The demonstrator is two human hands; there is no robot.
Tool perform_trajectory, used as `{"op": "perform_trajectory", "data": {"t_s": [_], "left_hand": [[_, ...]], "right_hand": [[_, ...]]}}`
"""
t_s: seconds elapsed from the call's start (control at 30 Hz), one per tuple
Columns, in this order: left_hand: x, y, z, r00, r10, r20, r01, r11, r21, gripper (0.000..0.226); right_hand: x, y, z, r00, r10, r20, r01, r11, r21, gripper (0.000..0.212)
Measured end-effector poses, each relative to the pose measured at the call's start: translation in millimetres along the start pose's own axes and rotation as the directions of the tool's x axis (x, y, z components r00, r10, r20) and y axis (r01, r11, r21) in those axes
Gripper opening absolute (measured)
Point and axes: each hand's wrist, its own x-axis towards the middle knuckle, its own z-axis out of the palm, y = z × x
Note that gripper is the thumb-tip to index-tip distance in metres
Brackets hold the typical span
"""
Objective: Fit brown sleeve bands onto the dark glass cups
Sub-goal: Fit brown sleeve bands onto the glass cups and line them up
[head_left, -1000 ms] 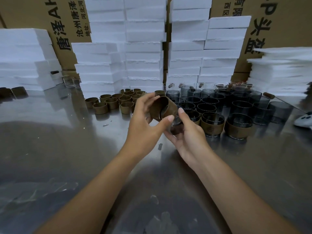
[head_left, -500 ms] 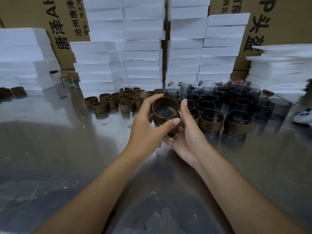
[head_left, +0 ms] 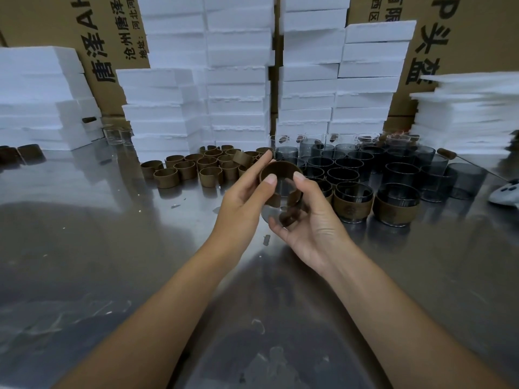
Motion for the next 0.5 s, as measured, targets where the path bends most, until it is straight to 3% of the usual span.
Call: {"op": "perform_trajectory", "data": {"t_s": [0.13,0.37,0.5], "left_hand": [[1.5,-2.6,-0.5,0.991,-0.131,-0.005,0.130,0.986,-0.101,0.058],[-0.1,-5.4,-0.4,0.968,-0.239,0.081,0.250,0.950,-0.187,0.029],[-0.2,-5.1,-0.6,0.971,-0.224,0.085,0.237,0.947,-0.216,0.022]], "right_hand": [[0.5,-1.8,0.0,1.000,0.000,-0.026,0.001,0.999,0.047,0.038],[2.6,-1.0,-1.4,0.998,-0.001,-0.057,0.003,0.999,0.039,0.023],[2.2,-1.4,-0.8,0.999,-0.019,-0.028,0.020,0.999,0.050,0.043]]}}
